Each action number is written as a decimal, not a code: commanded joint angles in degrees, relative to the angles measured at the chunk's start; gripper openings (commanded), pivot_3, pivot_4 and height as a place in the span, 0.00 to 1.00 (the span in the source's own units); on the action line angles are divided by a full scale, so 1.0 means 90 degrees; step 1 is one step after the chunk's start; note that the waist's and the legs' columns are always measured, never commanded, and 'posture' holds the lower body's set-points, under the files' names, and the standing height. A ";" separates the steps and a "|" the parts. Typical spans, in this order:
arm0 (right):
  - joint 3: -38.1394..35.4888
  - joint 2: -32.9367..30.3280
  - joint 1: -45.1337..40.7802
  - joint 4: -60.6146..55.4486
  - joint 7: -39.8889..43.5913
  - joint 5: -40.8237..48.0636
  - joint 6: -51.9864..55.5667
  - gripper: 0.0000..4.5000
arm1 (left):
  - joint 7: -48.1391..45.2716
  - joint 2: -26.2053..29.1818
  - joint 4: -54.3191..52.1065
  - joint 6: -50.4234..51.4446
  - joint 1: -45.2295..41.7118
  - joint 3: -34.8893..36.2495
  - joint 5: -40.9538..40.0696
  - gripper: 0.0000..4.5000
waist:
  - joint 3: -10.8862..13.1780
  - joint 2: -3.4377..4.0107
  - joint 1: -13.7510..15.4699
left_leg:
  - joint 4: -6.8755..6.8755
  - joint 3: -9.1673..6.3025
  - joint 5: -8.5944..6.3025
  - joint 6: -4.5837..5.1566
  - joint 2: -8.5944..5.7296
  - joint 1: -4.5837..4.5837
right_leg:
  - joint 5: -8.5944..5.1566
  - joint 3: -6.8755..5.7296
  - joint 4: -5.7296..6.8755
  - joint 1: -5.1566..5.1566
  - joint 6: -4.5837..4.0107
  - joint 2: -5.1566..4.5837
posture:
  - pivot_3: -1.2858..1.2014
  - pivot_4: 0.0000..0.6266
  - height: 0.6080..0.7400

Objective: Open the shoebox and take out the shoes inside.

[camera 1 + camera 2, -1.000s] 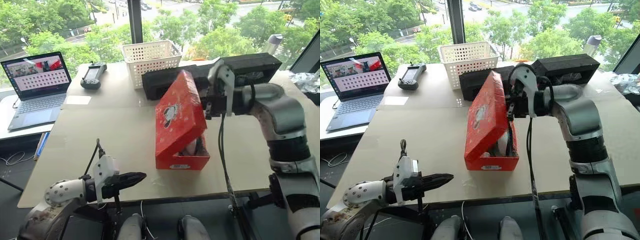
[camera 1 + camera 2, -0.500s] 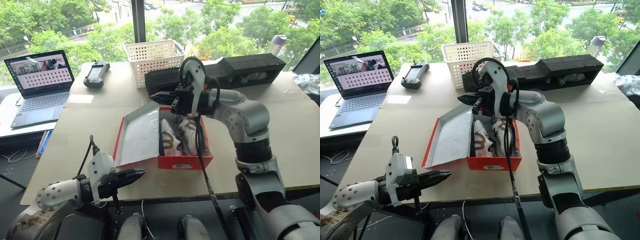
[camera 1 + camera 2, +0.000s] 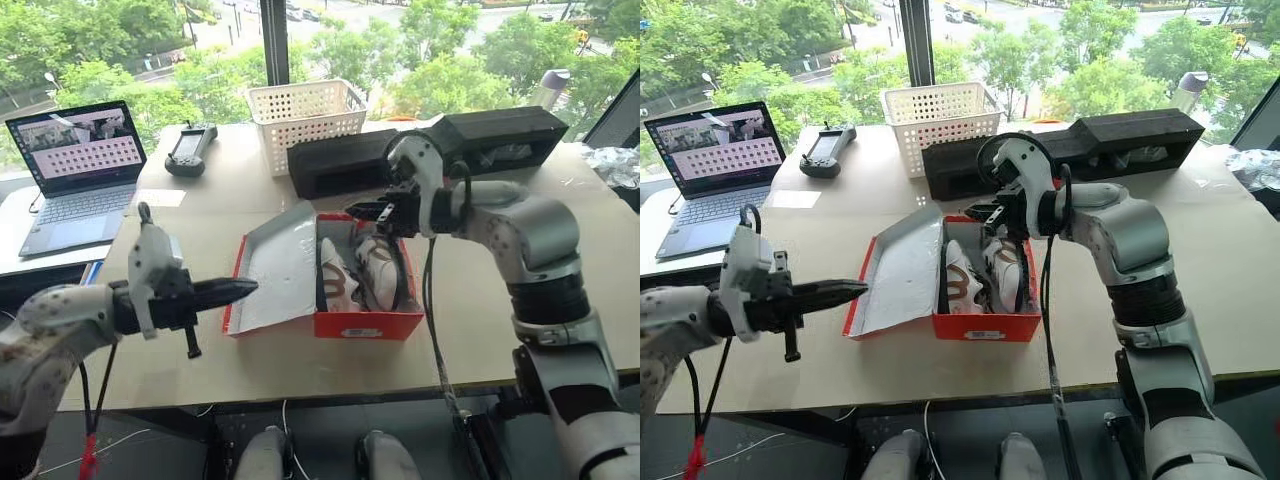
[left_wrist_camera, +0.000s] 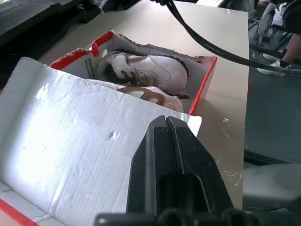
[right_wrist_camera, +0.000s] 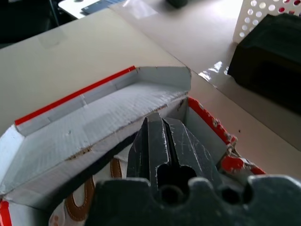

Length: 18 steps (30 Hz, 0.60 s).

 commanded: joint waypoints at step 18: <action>0.0683 -0.0236 0.0434 -0.0292 -0.0931 -0.0708 0.0858 1.00 | -0.1321 -0.0956 0.2220 -0.1703 -0.1280 -0.0944 0.1193 0.00 | 0.0002 -0.0002 0.0004 | -0.0008 0.0005 0.0019 0.0033 0.0005 -0.0016 | 0.0012 0.0006 0.0003 -0.0017 0.0024 0.0008 | 0.52 0.24 0.95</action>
